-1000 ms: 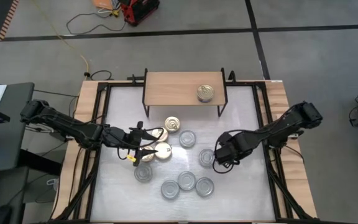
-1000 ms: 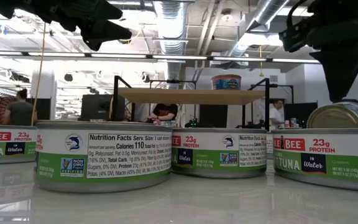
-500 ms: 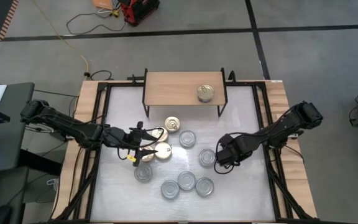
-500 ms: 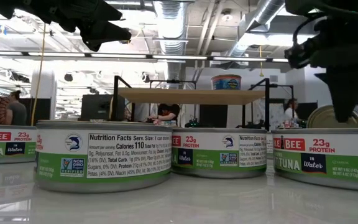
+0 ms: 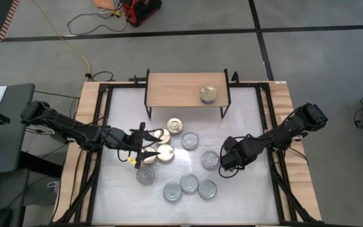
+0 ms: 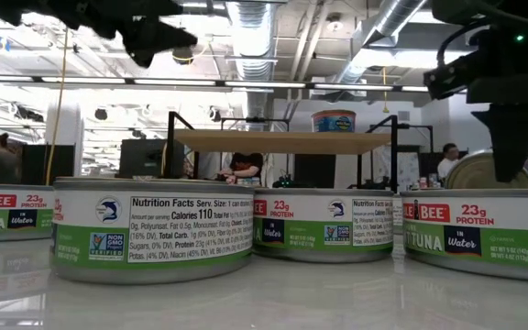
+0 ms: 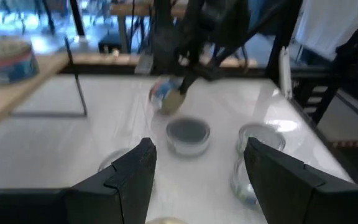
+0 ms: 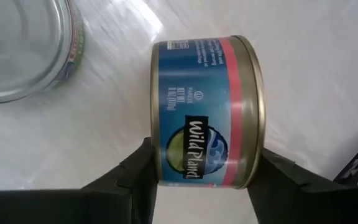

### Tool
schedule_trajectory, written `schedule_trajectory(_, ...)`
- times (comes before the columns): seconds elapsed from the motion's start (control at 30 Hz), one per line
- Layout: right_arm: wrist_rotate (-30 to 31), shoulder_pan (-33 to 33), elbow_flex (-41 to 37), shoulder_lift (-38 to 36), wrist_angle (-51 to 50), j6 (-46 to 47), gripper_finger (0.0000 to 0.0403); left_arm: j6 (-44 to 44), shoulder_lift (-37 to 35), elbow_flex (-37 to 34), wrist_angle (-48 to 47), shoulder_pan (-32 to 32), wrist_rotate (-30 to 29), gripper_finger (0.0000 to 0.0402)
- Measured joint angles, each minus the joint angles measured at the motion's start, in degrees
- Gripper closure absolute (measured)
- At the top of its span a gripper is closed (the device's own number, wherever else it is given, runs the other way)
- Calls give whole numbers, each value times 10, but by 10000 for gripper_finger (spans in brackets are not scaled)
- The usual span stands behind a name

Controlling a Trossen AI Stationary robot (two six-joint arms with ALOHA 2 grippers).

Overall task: Stack canned seafood by type on shelf
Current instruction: Stack the blue pink tuna can on top of the other blue pink tuna can on the shelf

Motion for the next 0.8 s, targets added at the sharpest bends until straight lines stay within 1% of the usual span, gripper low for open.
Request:
schedule_trajectory(0.07,11,7,0,0,-3,-10,184,15,0,-15,64,-6,18,168)
schedule_trajectory(0.17,43,20,13,0,-33,-18,184,26,7,-44,160,-10,47,168)
schedule_trajectory(0.23,70,30,30,0,-56,-32,184,17,7,-60,187,-9,56,168)
schedule_trajectory(0.33,138,48,60,0,-87,-69,184,-3,7,-64,184,-9,54,168)
schedule_trajectory(0.43,211,66,90,0,-99,-117,184,-22,7,-64,180,-9,59,168)
schedule_trajectory(0.53,270,78,118,0,-97,-180,184,-35,6,-63,173,-9,59,168)
schedule_trajectory(0.8,422,83,179,0,-95,-328,184,-67,6,-63,134,-9,77,168)
